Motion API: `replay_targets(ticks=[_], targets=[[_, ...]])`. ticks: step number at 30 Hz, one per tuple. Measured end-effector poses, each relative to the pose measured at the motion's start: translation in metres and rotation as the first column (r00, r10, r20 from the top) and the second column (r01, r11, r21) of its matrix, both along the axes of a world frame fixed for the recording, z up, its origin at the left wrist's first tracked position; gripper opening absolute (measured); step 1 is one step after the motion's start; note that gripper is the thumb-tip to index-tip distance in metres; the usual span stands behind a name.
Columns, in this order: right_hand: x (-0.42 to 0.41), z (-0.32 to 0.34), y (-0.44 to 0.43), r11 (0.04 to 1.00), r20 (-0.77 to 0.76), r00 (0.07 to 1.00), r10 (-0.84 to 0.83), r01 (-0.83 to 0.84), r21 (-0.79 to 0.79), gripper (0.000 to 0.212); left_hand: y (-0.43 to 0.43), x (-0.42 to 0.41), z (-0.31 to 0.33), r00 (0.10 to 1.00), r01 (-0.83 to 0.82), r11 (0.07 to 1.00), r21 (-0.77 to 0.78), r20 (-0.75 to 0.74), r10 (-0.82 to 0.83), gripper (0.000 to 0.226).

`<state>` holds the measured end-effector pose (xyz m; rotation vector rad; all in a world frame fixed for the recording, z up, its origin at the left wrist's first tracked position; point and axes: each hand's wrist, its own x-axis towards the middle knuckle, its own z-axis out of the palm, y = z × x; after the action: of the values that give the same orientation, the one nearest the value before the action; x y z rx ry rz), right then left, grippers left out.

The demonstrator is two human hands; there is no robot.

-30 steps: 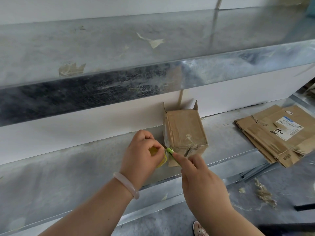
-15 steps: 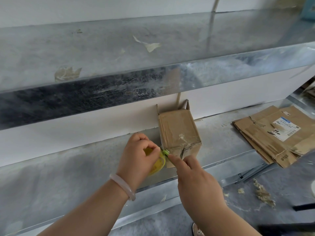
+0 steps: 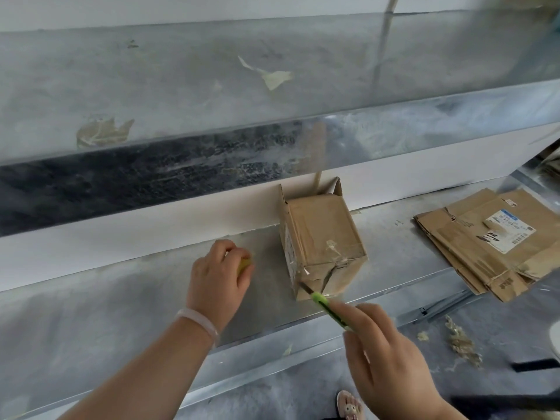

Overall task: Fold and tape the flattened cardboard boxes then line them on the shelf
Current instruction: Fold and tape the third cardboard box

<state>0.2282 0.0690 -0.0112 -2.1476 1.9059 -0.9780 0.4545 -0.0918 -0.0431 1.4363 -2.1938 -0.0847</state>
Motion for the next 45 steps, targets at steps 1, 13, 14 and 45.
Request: replay_targets(ticks=[1, 13, 14, 45], targets=[[-0.006, -0.004, 0.005, 0.999, 0.039, 0.999, -0.031, 0.032, -0.034, 0.041, 0.002, 0.001, -0.007, 1.000, -0.005, 1.000, 0.021, 0.023, 0.004, 0.018], [-0.110, -0.039, -0.068, 0.790, -0.005, 0.917, -0.398, 0.345, 0.507, 0.040, 0.041, 0.003, -0.039, 0.936, -0.008, 0.978, 0.209, -0.342, 0.081, 0.002], [-0.116, -0.043, -0.077, 0.785, -0.027, 0.918, -0.396, 0.353, 0.509, 0.041, 0.044, 0.001, -0.042, 0.927, 0.007, 0.974, 0.228, -0.366, 0.079, 0.004], [-0.057, -0.006, -0.103, 0.922, 0.834, 0.541, -0.110, -0.258, 0.289, 0.041, 0.068, -0.178, 0.021, 0.391, -0.095, 0.915, 0.393, -0.830, 0.397, 0.043]])
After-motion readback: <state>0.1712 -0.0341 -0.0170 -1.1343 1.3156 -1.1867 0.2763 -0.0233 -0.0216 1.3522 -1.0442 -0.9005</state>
